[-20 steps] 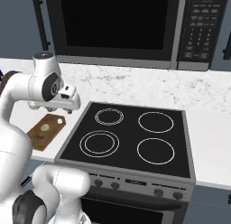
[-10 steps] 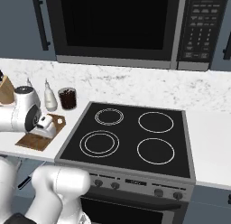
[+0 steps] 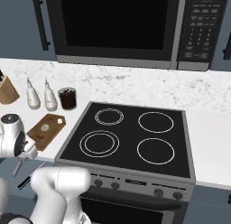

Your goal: Place the appropriate cutting tool for cutting the garlic skin on the cutting board.

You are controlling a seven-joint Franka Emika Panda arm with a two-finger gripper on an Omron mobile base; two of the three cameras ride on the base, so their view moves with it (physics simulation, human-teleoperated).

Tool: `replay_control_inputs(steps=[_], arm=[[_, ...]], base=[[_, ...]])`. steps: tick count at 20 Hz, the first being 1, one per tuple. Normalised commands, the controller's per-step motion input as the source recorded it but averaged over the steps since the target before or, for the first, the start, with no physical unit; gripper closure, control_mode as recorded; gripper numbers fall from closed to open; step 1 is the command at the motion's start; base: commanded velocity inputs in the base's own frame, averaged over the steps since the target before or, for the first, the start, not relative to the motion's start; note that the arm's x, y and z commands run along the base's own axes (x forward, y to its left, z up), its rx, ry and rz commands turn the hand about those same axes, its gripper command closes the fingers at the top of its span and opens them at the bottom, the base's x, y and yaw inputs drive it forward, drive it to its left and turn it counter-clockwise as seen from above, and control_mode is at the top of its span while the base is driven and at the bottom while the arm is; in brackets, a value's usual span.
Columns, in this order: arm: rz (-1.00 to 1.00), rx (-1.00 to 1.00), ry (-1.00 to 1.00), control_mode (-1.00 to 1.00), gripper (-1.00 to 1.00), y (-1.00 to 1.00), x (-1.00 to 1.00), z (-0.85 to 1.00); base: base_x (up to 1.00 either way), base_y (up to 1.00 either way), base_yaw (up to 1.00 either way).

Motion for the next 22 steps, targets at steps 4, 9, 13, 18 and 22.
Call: replay_control_inputs(steps=[4,9,13,18,22], arm=[[0.0,-0.02,0.0,-1.0,-1.0,0.69,-0.25,-0.66],[0.0,-0.05,0.0,-1.0,-1.0,0.41,-0.06,-0.58],[0.0,-0.07,0.0,-1.0,-1.0,0.17,-0.18,-0.56],[0.0,-0.06,0.0,-1.0,-1.0,0.01,-0.21,-0.36],[0.02,-0.03,0.0,-1.0,-1.0,0.0,-0.02,-0.25]], base=[[0.0,0.0,0.0],[0.0,0.0,0.0],[0.0,0.0,0.0],[0.0,0.0,0.0],[0.0,0.0,0.0]])
